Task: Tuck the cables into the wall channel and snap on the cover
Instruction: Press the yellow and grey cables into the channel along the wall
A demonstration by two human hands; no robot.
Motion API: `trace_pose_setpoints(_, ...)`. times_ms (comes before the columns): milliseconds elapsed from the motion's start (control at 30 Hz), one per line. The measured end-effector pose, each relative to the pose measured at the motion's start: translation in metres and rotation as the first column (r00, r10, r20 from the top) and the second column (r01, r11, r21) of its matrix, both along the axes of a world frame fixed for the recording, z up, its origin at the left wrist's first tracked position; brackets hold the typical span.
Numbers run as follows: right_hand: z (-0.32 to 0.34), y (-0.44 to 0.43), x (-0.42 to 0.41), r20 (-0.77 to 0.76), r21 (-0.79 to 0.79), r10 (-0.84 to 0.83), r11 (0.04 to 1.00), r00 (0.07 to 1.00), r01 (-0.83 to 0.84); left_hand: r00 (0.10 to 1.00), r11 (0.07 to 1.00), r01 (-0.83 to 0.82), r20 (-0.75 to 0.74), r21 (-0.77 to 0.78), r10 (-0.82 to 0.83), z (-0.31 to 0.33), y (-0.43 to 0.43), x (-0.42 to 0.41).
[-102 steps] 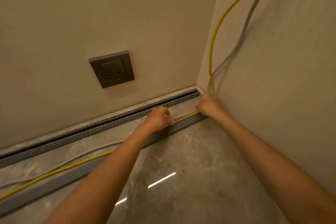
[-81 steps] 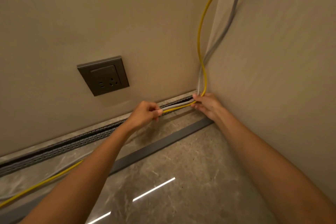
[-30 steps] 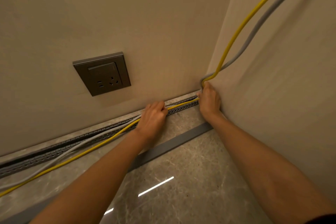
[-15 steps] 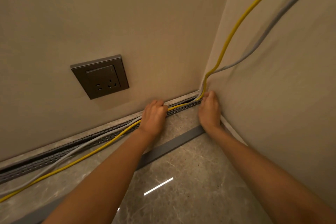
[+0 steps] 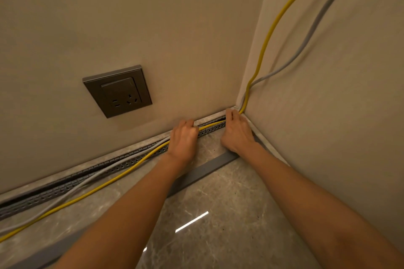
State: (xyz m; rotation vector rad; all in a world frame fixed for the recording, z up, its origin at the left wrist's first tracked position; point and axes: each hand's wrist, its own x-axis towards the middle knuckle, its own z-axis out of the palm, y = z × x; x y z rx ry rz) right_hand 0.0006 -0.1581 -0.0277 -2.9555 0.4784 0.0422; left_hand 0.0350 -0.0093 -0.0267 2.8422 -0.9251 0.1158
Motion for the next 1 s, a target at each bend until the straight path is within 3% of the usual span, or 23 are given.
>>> trace_pose_setpoints(67,0.009,-0.001,0.002,-0.039,0.020,0.014,1.000,0.999,-0.013,0.999,0.993,0.028,-0.015,-0.119,-0.030,-0.004,0.003,0.000)
trace_pose_setpoints(167,0.019,-0.001,0.004,-0.081,-0.081,0.055,0.995,0.995,-0.062,0.996,0.971,0.019,-0.085,-0.237,-0.040,-0.002,0.013,0.002)
trace_pose_setpoints(333,0.017,0.033,-0.006,0.097,-0.124,0.307,0.948,0.947,-0.294,0.977,0.940,-0.127,-0.204,-0.316,0.064,0.003,0.022,0.003)
trace_pose_setpoints(467,0.013,0.045,-0.009,0.167,-0.024,0.339,0.940,0.926,-0.340,0.947,0.931,-0.281,-0.226,-0.232,0.230,0.011,0.031,0.002)
trace_pose_setpoints(633,0.008,0.042,-0.009,0.107,0.085,0.265,0.958,0.958,-0.275,0.901,0.905,-0.375,-0.308,-0.203,0.304,0.013,0.037,0.005)
trace_pose_setpoints(1000,0.020,0.049,0.002,0.023,0.008,0.269,0.963,0.963,-0.269,0.864,0.850,-0.482,-0.275,-0.212,0.421,0.021,0.021,0.007)
